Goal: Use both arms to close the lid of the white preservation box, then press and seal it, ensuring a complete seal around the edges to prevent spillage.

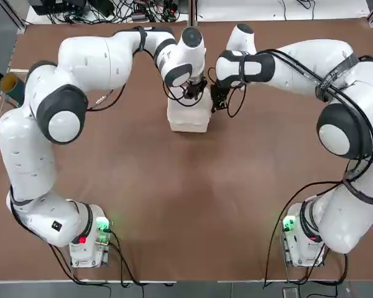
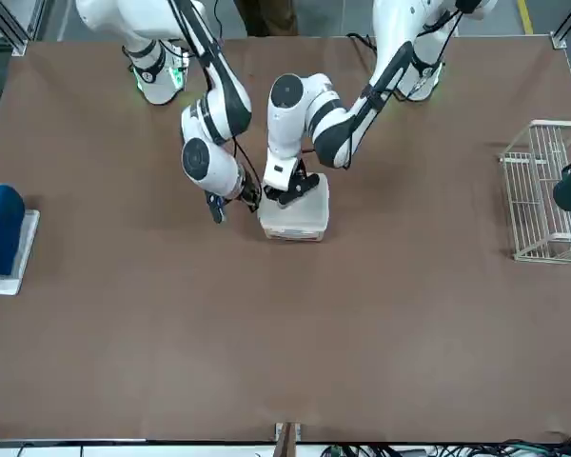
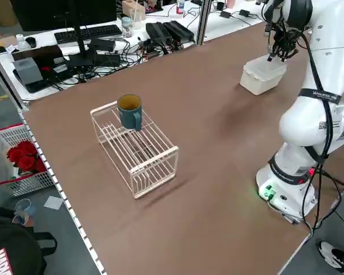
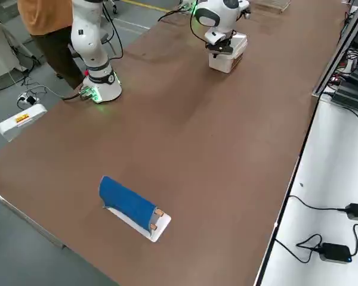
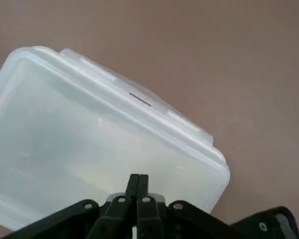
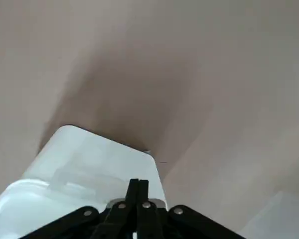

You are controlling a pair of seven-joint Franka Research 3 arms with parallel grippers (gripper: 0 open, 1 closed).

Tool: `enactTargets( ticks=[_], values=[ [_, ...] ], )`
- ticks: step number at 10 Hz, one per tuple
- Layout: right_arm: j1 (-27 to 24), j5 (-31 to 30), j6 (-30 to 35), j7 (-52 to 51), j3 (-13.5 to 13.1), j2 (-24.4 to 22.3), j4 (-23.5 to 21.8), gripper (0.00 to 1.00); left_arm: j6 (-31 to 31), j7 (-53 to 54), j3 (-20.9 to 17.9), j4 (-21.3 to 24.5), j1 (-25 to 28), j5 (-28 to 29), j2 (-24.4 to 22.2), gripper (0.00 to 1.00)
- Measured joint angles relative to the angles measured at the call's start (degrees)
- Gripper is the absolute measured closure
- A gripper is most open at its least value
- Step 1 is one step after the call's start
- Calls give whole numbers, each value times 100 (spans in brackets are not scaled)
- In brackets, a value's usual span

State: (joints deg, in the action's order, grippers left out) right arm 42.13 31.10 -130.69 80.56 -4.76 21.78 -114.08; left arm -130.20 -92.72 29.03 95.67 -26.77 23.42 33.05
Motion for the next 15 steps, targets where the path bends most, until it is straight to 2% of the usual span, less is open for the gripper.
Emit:
enactTargets(
  ticks=[15],
  values=[
    [158,379,-117,8,-166,2,-76,97,-24,-2,-15,-17,4,5,14,99]
  ],
)
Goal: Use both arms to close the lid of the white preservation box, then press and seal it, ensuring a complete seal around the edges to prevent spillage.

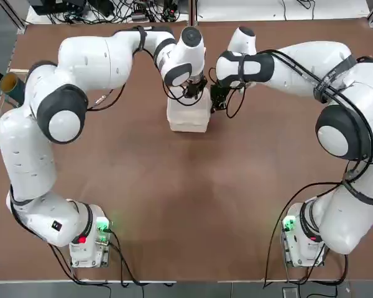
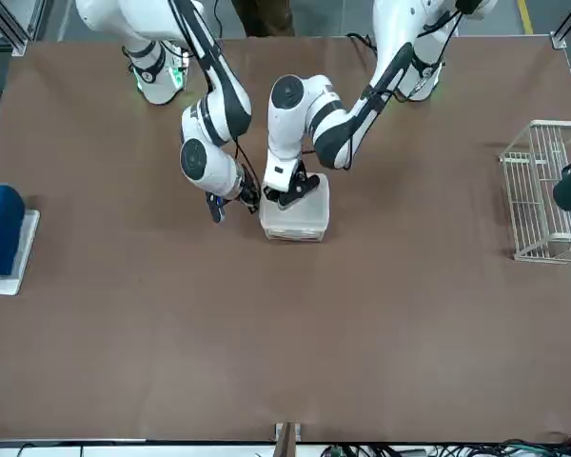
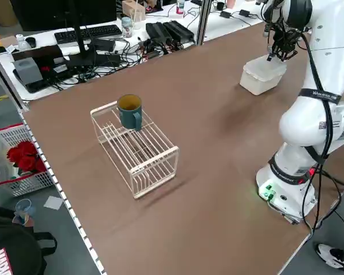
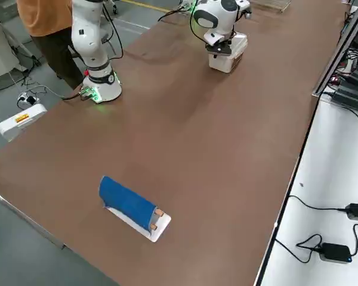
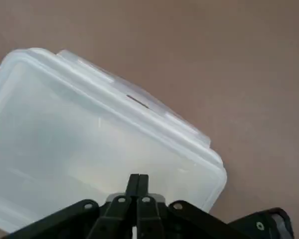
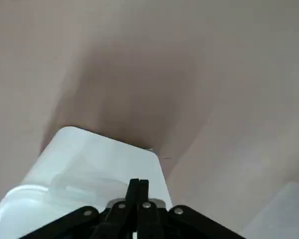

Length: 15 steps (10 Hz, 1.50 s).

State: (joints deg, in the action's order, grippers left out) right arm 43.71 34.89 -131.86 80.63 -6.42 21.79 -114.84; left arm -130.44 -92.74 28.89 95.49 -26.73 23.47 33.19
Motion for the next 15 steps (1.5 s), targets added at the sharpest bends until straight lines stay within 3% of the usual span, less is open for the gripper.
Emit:
enactTargets(
  ticks=[7,9,15],
  values=[
    [43,88,-8,3,-46,37,25,97,2,-40,-5,-27,0,4,18,99],
    [115,145,-272,2,-58,222,85,97,2,-43,-6,-34,-2,5,23,99],
    [138,184,-88,-4,-128,328,221,97,9,-44,-10,-92,-21,37,59,99]
  ],
)
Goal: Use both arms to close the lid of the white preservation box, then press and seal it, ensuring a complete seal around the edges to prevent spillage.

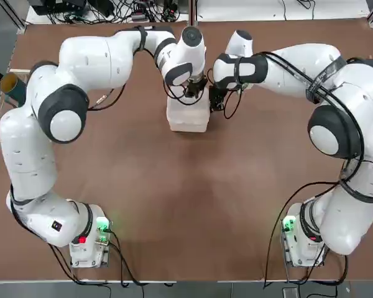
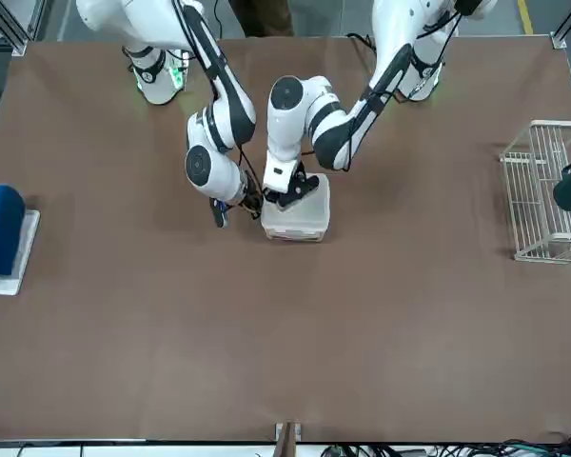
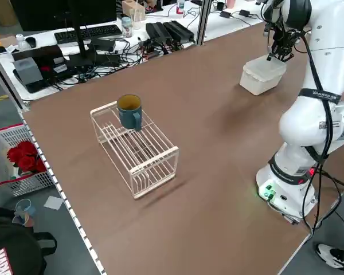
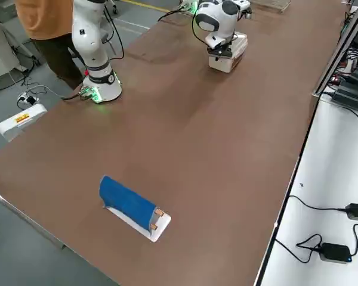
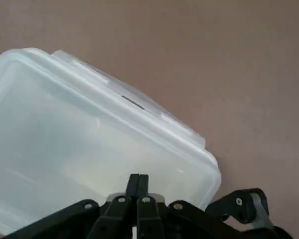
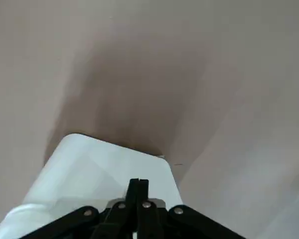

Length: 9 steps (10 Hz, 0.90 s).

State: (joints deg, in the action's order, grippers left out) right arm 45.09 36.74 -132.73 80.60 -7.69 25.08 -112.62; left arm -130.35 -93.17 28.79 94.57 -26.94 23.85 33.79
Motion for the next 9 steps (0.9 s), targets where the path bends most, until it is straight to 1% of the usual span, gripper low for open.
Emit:
enactTargets(
  ticks=[2,5,7,8,9],
  values=[
    [2,2,231,-67,-61,48,131,97,-2,-8,-1,-28,0,0,12,99],
    [62,42,970,-411,-357,80,483,97,-20,-19,-4,-74,1,0,45,99],
    [78,-36,1288,-480,-455,-90,779,97,-35,-23,0,-101,-3,0,74,99],
    [109,-111,1319,-539,-500,-173,839,97,-35,-24,1,-108,-3,0,79,99],
    [136,-166,1336,-712,-620,-221,872,97,-38,-31,1,-116,0,0,84,99]
  ],
)
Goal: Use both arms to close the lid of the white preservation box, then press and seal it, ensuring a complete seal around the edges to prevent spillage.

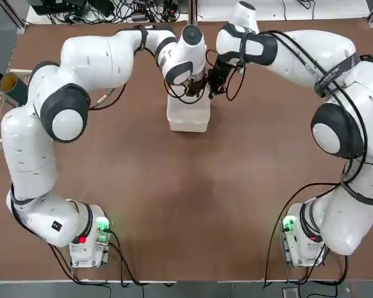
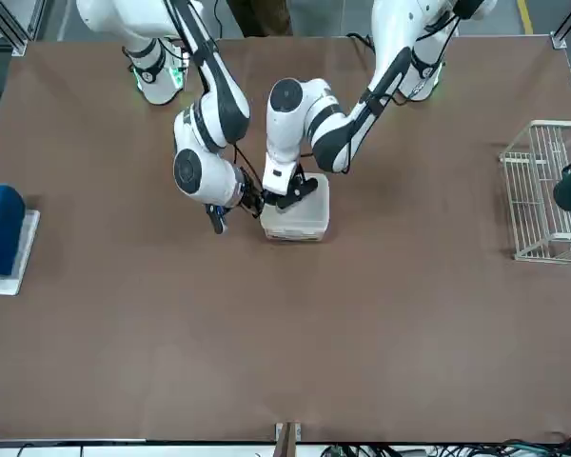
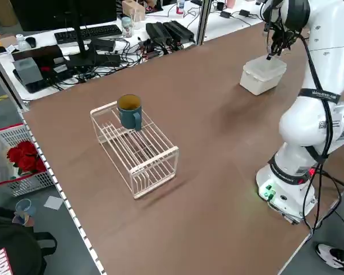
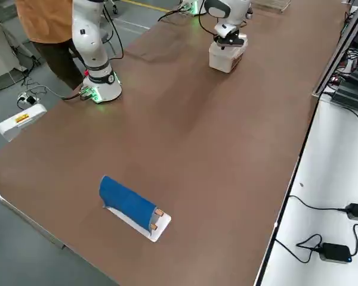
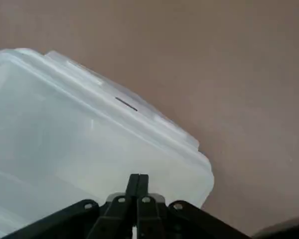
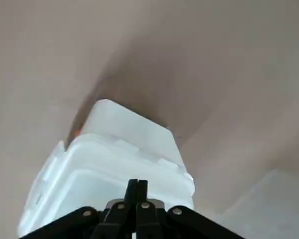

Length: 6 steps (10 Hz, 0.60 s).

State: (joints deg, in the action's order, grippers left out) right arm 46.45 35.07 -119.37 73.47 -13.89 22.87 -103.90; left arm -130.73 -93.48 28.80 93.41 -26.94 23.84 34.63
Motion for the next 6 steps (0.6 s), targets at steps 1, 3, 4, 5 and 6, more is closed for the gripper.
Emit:
enactTargets(
  ticks=[1,3,4,5,6],
  values=[
    [3,-59,18,-215,-168,-12,72,96,-7,-4,-3,-13,4,0,4,99],
    [-6,-369,93,-438,-430,-7,423,96,-17,-3,-39,-78,157,1,6,99],
    [-18,-475,117,-440,-460,21,675,96,44,3,-29,-153,294,-12,-23,99],
    [-41,-499,125,-440,-470,140,980,96,151,6,-16,-210,410,-52,-109,99],
    [-58,-506,126,-477,-473,395,1331,96,345,48,-1,-233,511,-153,-256,99]
  ],
)
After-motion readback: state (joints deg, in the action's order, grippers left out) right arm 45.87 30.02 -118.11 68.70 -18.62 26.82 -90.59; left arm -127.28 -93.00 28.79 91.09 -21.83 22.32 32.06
